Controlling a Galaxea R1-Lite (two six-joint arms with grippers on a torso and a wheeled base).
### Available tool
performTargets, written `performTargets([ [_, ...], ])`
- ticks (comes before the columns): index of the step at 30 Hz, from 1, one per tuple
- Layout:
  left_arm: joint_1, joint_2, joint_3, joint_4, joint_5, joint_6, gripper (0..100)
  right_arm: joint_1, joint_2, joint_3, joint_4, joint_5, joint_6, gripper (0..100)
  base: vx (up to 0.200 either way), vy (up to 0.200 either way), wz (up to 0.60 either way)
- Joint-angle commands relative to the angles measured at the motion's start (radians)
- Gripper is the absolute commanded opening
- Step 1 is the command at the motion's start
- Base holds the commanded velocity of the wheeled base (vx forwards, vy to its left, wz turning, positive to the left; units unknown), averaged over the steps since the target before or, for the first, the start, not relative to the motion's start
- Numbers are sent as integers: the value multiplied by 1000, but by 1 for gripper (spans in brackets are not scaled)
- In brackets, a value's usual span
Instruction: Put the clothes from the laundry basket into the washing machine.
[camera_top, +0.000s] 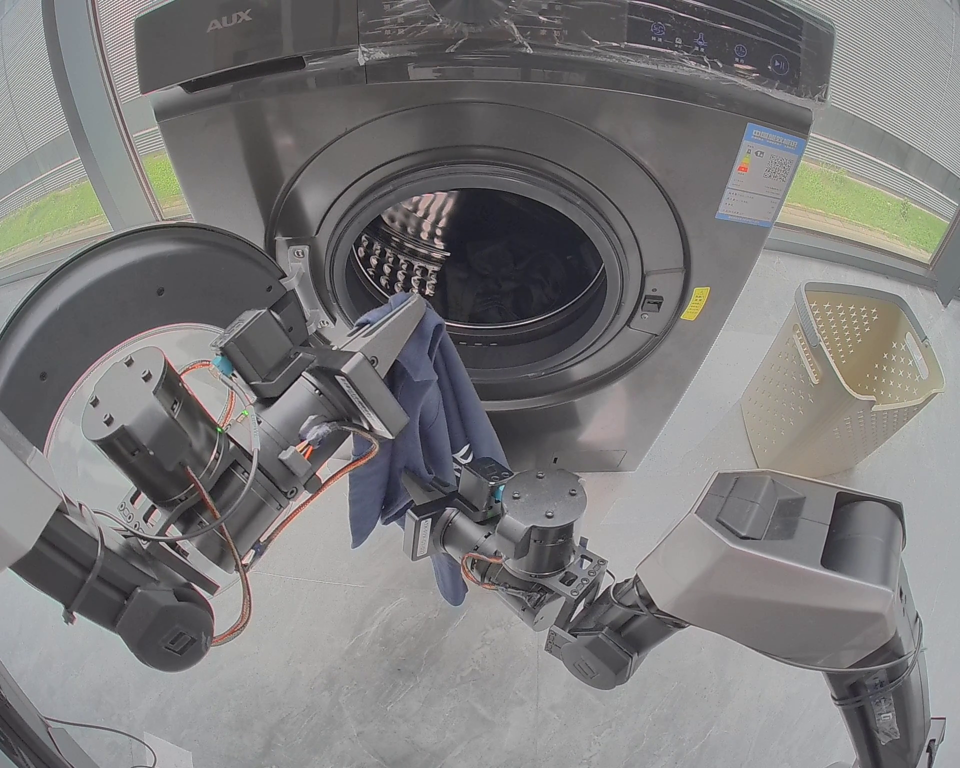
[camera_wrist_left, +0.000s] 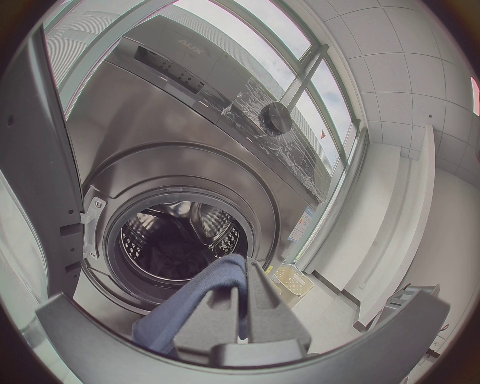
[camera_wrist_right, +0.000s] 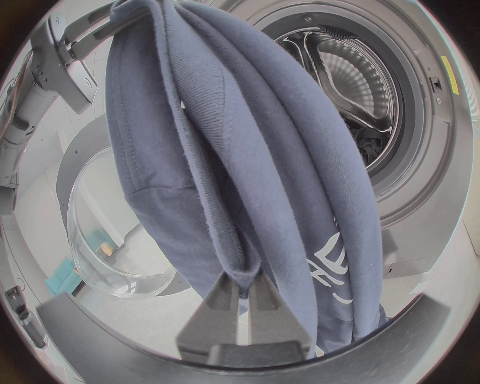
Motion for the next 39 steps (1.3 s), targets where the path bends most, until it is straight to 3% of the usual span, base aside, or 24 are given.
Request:
performTargets([
  [1,1,6,0,-1,1,-1,0,3,-19,37,-8,-2,-1,0,0,0,0],
  [4,3,7,0,-1,-1,-1,0,14,-77,103,-23,-2,-4,0,0,0,0],
  [9,31,9,-2,-1,-1,-1,0,39,-261,322,-34,-2,-24,0,0,0,0],
  [13,44,10,0,1,-1,-1,0,19,-378,453,-37,1,-58,0,0,0,0],
  [17,55,-4,9,2,-1,1,0,-63,-505,566,-14,7,-73,0,0,0,0],
  [22,55,-44,43,7,-1,7,0,-162,-593,621,-11,20,-90,0,0,0,0],
  [30,47,-136,104,27,-2,12,0,-219,-694,666,-29,9,-81,0,0,0,0],
  [35,35,-162,121,38,-2,45,0,-250,-698,609,-57,1,-83,0,0,0,0],
  [39,34,-165,116,32,-1,52,0,-259,-694,575,-101,0,-81,0,0,0,0],
])
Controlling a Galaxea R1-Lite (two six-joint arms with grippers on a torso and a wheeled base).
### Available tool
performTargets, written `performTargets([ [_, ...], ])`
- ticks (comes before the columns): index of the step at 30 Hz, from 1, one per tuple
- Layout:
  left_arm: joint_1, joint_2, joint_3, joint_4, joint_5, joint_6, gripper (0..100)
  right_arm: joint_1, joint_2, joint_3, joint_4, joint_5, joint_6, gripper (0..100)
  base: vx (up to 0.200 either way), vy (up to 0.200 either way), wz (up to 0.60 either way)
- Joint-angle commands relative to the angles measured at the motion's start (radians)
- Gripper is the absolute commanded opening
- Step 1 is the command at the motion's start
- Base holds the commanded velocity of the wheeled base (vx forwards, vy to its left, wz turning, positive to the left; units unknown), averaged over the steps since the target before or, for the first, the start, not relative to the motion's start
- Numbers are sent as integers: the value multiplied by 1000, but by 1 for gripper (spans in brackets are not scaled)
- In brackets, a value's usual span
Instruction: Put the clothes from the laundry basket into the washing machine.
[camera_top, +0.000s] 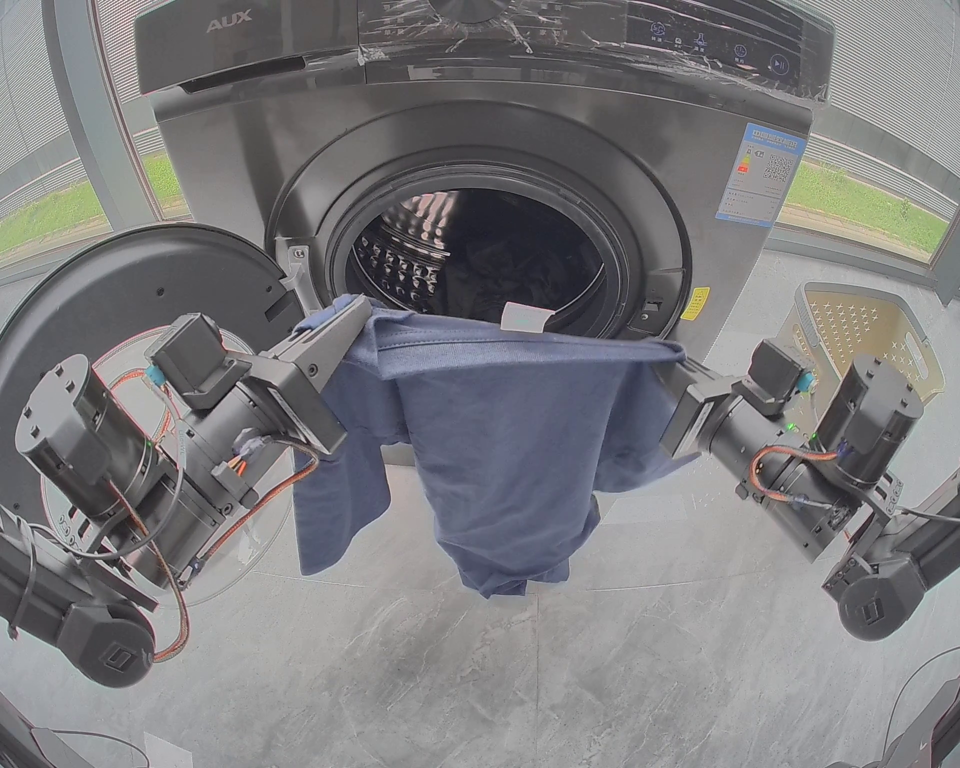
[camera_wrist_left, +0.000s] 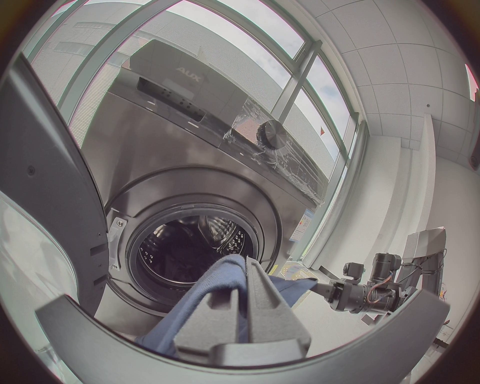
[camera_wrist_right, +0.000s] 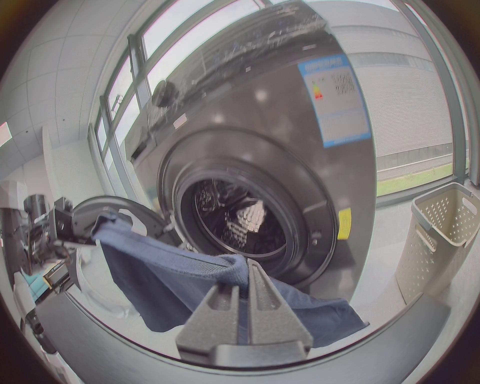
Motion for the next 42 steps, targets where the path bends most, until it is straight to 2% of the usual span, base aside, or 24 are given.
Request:
performTargets([
  [1,-4,-27,0,-6,2,3,0,-13,-14,-36,-27,-3,1,0,0,0,0],
  [6,-19,-46,-2,-8,1,3,0,-2,-23,-45,-31,-6,2,0,0,0,0],
  [8,-21,-54,-7,-9,1,5,0,1,-26,-65,-31,-41,2,0,0,0,0],
  [10,-21,-56,-10,-8,1,5,0,3,-26,-74,-30,-52,2,0,0,0,0],
  [24,-19,-73,-31,17,2,3,0,18,-41,-94,-30,-58,4,0,0,0,0],
  [28,-19,-73,-33,31,2,20,0,23,-49,-97,-30,-58,4,0,0,0,0],
  [42,-19,-59,-22,47,1,23,0,23,-44,-96,-31,-60,6,0,0,0,0],
])
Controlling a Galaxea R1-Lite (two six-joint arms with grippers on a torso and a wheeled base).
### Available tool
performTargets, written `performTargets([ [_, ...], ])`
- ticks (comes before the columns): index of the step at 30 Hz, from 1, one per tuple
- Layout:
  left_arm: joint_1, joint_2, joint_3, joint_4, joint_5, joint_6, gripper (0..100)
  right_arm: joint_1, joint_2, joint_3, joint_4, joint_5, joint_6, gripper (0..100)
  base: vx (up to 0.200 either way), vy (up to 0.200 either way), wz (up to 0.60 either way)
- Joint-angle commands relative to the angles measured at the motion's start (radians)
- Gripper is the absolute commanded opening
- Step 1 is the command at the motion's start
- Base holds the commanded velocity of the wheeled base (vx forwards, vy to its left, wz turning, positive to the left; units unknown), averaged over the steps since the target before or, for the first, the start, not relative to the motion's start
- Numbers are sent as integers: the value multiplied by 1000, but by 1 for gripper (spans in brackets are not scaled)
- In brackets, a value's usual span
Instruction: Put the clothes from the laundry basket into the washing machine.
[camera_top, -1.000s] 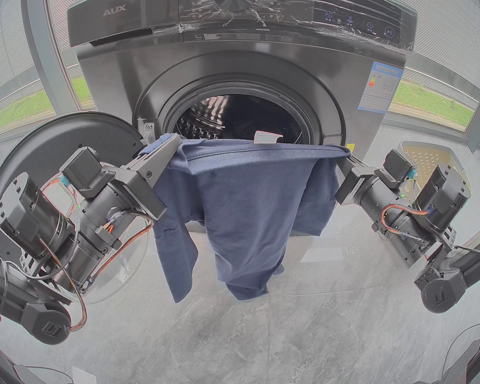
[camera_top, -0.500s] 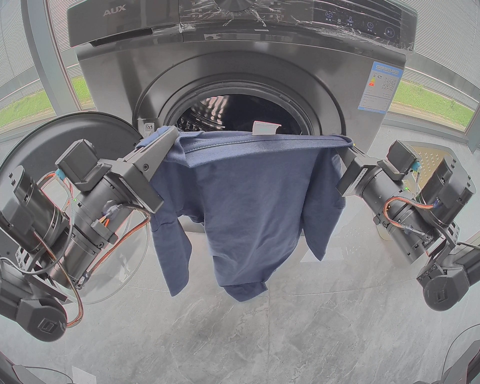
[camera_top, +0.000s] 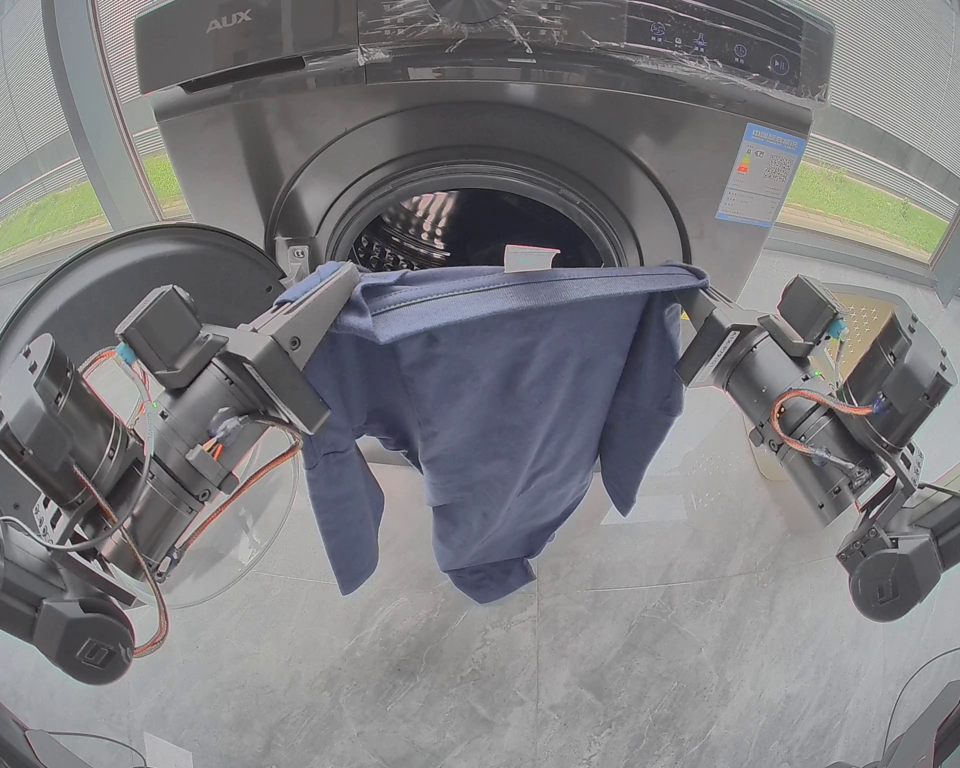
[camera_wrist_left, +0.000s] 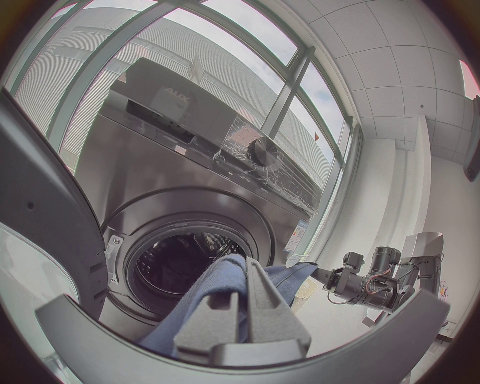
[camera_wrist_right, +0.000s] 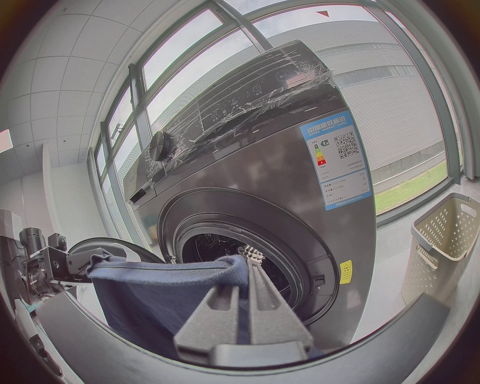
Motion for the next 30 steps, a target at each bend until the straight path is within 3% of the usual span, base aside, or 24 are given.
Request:
performTargets([
  [1,-2,11,3,1,-3,0,0,1,5,1,-1,-1,0,0,0,0,0],
  [20,-68,79,-15,-19,-3,0,0,73,102,40,-42,-13,29,0,0,0,0],
  [21,-68,79,-15,-17,-3,0,0,73,106,40,-44,-13,29,100,0,0,0],
  [30,-72,74,-43,-20,-1,0,0,100,321,74,-35,-7,14,100,0,0,0],
])
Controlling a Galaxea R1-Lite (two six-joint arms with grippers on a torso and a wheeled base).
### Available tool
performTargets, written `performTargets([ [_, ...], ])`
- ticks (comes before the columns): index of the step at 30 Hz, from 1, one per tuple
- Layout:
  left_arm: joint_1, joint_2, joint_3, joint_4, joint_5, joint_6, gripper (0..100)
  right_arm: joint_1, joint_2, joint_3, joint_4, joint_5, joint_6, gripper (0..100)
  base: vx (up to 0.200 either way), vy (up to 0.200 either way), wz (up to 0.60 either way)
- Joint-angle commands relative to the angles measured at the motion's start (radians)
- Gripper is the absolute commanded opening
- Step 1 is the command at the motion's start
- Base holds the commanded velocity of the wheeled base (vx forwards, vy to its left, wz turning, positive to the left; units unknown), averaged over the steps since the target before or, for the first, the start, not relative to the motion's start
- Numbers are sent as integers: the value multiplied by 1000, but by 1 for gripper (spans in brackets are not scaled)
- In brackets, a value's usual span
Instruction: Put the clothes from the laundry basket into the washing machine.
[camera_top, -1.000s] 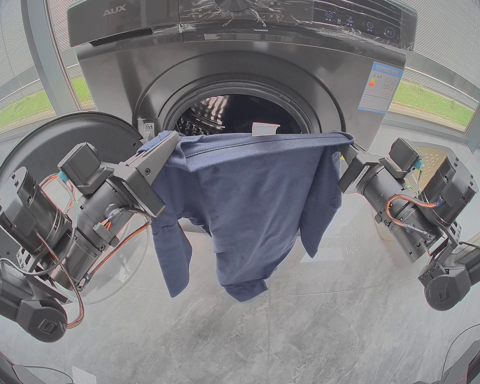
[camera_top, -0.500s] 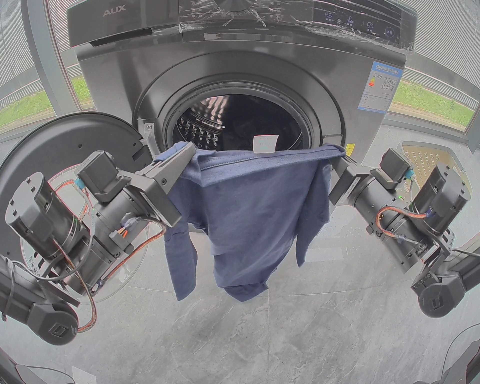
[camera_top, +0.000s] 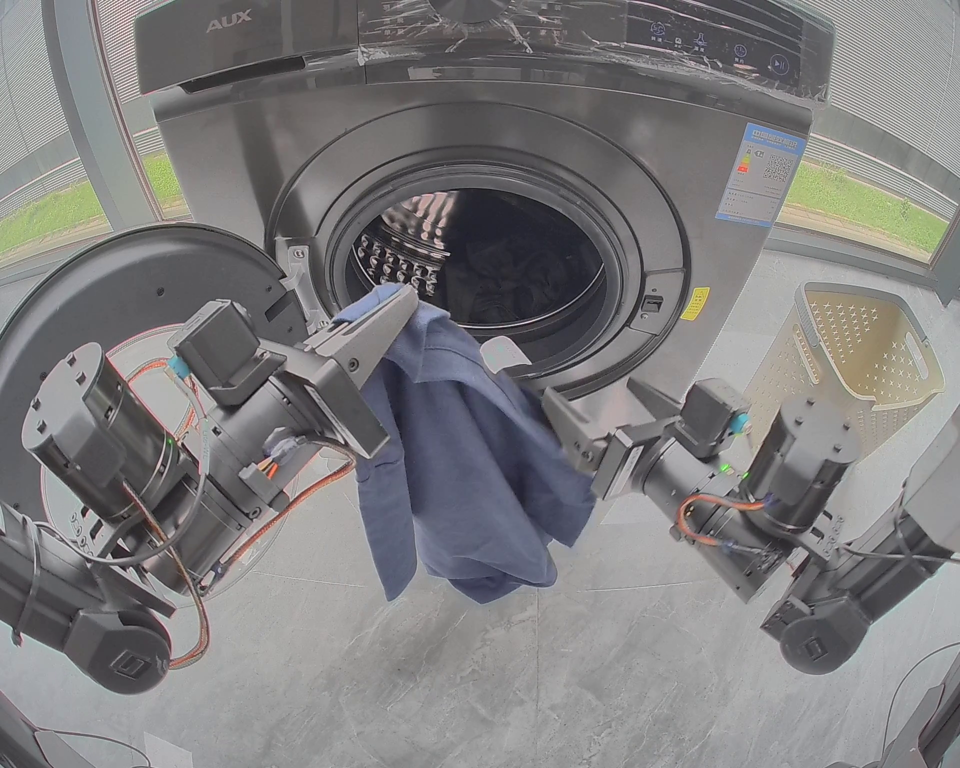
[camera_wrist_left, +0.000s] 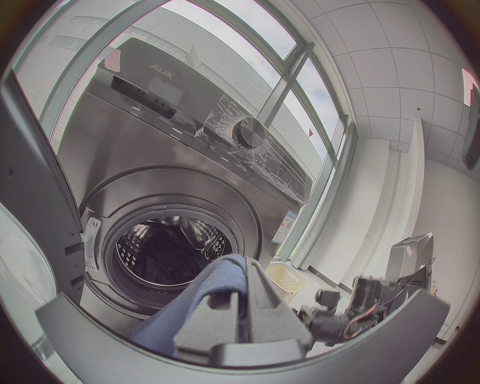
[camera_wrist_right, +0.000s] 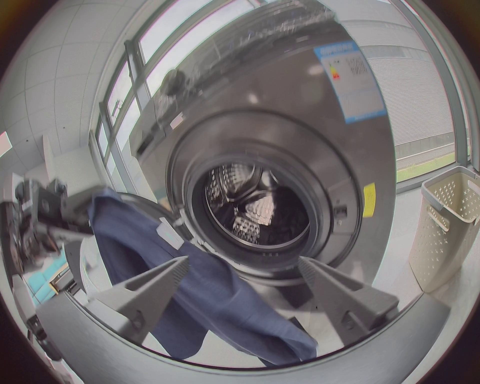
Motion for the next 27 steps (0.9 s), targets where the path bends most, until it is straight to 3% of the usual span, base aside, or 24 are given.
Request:
performTargets([
  [1,-1,-4,-13,-2,1,0,0,15,154,3,1,7,-10,100,0,0,0],
  [14,-2,-12,-33,-4,1,0,0,58,285,-87,-14,18,-11,100,0,0,0],
  [23,-2,-12,-35,-13,1,0,0,62,312,-104,-62,99,-19,100,0,0,0],
  [27,-2,-14,-36,-13,1,1,0,54,351,-150,-62,108,-31,100,0,0,0],
])
